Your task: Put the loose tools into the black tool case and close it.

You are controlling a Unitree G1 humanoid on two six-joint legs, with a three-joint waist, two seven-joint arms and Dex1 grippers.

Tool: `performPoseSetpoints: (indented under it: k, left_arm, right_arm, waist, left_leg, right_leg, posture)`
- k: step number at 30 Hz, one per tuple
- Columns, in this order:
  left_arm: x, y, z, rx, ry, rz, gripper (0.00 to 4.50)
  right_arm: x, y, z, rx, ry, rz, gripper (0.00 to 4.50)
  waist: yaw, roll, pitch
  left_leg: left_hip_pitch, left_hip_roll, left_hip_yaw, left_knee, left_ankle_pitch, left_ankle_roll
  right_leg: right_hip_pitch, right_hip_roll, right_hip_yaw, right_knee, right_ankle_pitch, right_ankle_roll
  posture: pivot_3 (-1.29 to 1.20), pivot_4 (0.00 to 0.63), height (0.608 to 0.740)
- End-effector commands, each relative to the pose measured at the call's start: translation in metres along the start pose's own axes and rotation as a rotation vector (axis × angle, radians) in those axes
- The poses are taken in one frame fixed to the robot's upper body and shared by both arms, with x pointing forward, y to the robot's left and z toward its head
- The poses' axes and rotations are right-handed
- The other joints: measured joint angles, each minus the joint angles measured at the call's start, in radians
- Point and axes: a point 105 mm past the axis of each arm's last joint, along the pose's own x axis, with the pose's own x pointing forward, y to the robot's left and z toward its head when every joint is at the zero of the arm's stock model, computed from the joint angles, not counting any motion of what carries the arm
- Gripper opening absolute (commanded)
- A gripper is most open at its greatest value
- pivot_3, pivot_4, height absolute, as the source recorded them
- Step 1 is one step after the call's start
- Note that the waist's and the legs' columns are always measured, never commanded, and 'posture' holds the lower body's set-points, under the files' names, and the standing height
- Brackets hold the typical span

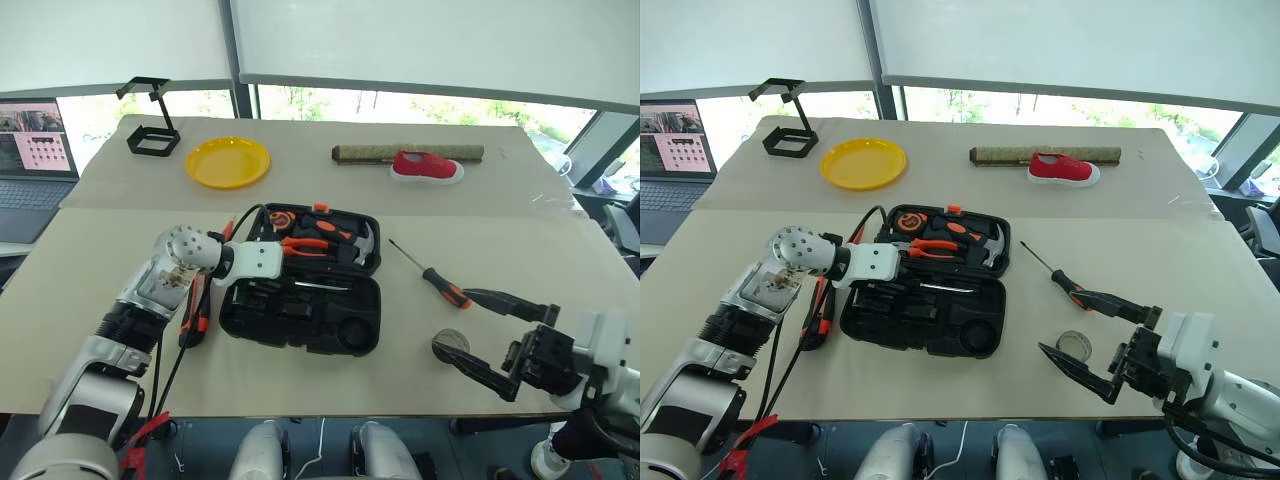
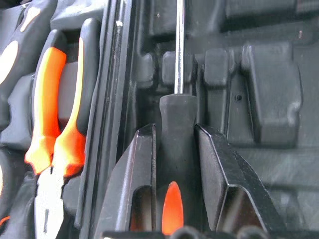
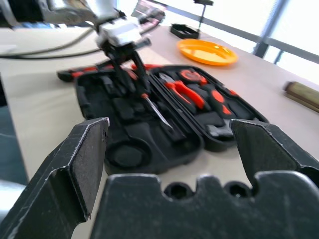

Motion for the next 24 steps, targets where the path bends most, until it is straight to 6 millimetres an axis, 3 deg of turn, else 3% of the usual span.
performPoseSetpoints:
  k: [1, 11, 24]
  left_arm:
    - [-0.013, 0.011, 0.012, 0.039, -0.01, 0.044, 0.71]
    - [-0.005, 0.015, -0.012, 0.046, 0.104, 0.057, 0.71]
    - [0.002, -0.004, -0.019, 0.065, 0.122, -0.025, 0.71]
  right_arm:
    - [0.008, 0.004, 0.011, -0.001, -0.027, 0.049, 4.5]
    - [0.027, -0.001, 0.002, 0.019, 0.046, 0.095, 4.5]
    - [0.028, -0.001, -0.004, 0.032, 0.074, 0.097, 4.5]
  waist:
    - [-0.003, 0.0, 0.0]
    - [-0.011, 0.0, 0.0]
    - [-0.012, 0.0, 0.0]
  left_leg:
    - [0.0, 0.0, 0.0, 0.0, 0.0, 0.0]
    - [-0.001, 0.0, 0.0, 0.0, 0.0, 0.001]
    - [-0.001, 0.0, -0.001, 0.0, 0.0, 0.001]
  right_leg:
    - [0.0, 0.0, 0.0, -0.001, 0.0, 0.0]
    - [0.0, 0.0, 0.0, -0.001, 0.0, 0.0]
    - [0.0, 0.0, 0.0, -0.001, 0.0, 0.0]
  posture:
    - [0.0, 0.15, 0.74]
    - [0.0, 0.15, 0.74]
    - [0.0, 0.15, 0.74]
